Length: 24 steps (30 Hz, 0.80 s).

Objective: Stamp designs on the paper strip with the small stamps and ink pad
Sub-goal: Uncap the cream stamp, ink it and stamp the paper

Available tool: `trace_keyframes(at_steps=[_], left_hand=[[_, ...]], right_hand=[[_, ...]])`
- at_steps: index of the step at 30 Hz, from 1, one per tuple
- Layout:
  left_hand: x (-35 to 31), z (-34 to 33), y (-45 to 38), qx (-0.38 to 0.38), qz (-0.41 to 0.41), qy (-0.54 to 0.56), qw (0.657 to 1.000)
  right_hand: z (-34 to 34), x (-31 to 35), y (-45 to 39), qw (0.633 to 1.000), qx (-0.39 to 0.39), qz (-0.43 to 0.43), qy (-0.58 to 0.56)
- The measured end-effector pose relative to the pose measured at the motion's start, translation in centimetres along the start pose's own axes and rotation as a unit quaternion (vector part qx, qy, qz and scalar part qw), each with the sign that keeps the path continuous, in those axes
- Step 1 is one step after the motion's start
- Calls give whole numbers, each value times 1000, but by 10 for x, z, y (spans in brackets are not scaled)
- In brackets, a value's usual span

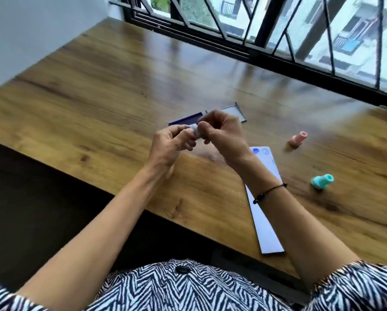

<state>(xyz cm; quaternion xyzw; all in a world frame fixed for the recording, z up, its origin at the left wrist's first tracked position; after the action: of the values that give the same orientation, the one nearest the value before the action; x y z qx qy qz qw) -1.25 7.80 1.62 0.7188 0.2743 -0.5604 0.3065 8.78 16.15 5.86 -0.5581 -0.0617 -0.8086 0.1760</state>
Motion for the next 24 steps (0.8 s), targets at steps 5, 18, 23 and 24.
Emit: trace_keyframes(at_steps=[5, 18, 23, 24], left_hand=[[8, 24, -10, -59, 100, 125, 985], [19, 46, -21, -112, 46, 87, 989], [16, 46, -17, -96, -7, 50, 994], [15, 46, -17, -94, -13, 49, 994]], right_hand=[[-27, 48, -3, 984, 17, 142, 110], [-80, 15, -14, 881, 81, 291, 364], [-75, 24, -40, 911, 120, 237, 316], [-70, 30, -45, 920, 101, 237, 295]])
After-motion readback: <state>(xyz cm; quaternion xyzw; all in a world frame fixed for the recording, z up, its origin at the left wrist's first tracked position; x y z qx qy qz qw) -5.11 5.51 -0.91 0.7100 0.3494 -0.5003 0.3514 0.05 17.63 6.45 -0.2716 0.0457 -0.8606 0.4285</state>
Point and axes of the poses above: each hand's wrist, its own y-axis away from the middle knuckle, its own z-axis out of the back of the hand, x = y × z, the point moved 10 cm from there along -y, towards the middle knuckle, and after that the axes turned 13 degrees about -x, right-handed, at the moved point
